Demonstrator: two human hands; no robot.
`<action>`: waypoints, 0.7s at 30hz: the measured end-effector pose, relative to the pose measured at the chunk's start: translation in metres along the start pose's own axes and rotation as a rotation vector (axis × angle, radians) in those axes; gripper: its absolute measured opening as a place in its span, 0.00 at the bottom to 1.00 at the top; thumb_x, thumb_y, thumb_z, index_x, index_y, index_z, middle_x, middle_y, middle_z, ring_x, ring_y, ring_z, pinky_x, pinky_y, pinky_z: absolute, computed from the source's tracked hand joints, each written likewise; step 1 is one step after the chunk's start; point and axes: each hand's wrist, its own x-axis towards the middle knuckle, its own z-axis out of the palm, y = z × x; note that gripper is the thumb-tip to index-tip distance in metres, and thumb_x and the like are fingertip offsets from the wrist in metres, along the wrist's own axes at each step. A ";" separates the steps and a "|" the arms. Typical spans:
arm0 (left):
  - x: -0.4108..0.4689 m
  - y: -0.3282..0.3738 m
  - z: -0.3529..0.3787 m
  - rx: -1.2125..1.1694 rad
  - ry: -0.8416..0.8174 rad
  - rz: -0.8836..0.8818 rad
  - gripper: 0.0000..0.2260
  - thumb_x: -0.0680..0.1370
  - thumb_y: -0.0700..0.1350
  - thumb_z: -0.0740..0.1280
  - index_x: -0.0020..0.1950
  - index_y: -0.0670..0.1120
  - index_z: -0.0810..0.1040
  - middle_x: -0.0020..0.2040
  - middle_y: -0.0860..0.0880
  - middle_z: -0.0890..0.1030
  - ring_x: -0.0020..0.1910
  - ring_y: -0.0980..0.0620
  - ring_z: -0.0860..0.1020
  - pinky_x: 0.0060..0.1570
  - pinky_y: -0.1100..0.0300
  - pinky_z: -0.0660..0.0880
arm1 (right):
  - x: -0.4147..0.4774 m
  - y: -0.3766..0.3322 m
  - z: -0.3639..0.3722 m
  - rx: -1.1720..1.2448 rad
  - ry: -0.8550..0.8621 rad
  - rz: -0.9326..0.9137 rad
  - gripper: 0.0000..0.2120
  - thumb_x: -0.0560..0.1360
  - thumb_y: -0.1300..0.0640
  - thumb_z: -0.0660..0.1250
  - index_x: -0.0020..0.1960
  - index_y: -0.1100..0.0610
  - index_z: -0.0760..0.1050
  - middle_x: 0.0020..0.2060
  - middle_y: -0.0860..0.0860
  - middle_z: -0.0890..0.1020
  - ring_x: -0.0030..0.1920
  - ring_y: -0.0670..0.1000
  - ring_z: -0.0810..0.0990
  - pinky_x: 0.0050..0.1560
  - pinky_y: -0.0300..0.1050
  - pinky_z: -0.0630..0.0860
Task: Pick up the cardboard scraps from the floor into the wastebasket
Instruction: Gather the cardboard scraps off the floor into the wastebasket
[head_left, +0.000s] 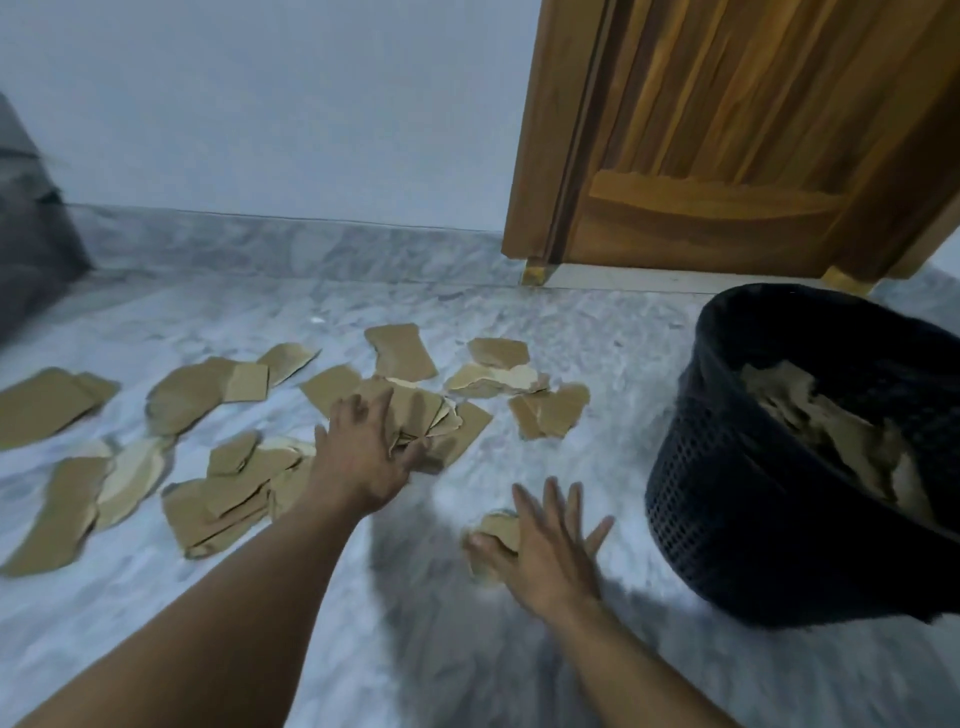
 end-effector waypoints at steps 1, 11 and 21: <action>0.012 -0.002 0.005 0.021 0.026 0.027 0.37 0.77 0.69 0.60 0.80 0.52 0.57 0.78 0.39 0.60 0.78 0.39 0.56 0.74 0.37 0.56 | 0.013 0.000 -0.002 0.011 0.029 -0.008 0.52 0.67 0.17 0.47 0.82 0.43 0.37 0.81 0.53 0.34 0.77 0.59 0.25 0.69 0.76 0.29; 0.117 -0.027 0.050 0.141 -0.085 -0.114 0.49 0.63 0.85 0.46 0.80 0.66 0.46 0.82 0.44 0.51 0.80 0.36 0.47 0.72 0.28 0.43 | 0.166 0.007 -0.046 0.034 0.099 -0.072 0.66 0.52 0.12 0.57 0.78 0.36 0.28 0.78 0.55 0.27 0.78 0.64 0.27 0.68 0.80 0.33; 0.148 -0.041 0.052 0.329 -0.261 0.100 0.43 0.67 0.80 0.39 0.80 0.65 0.43 0.83 0.56 0.42 0.82 0.46 0.43 0.75 0.33 0.41 | 0.255 -0.025 -0.090 -0.055 -0.222 -0.114 0.68 0.40 0.12 0.63 0.75 0.24 0.38 0.81 0.47 0.34 0.79 0.65 0.31 0.71 0.80 0.39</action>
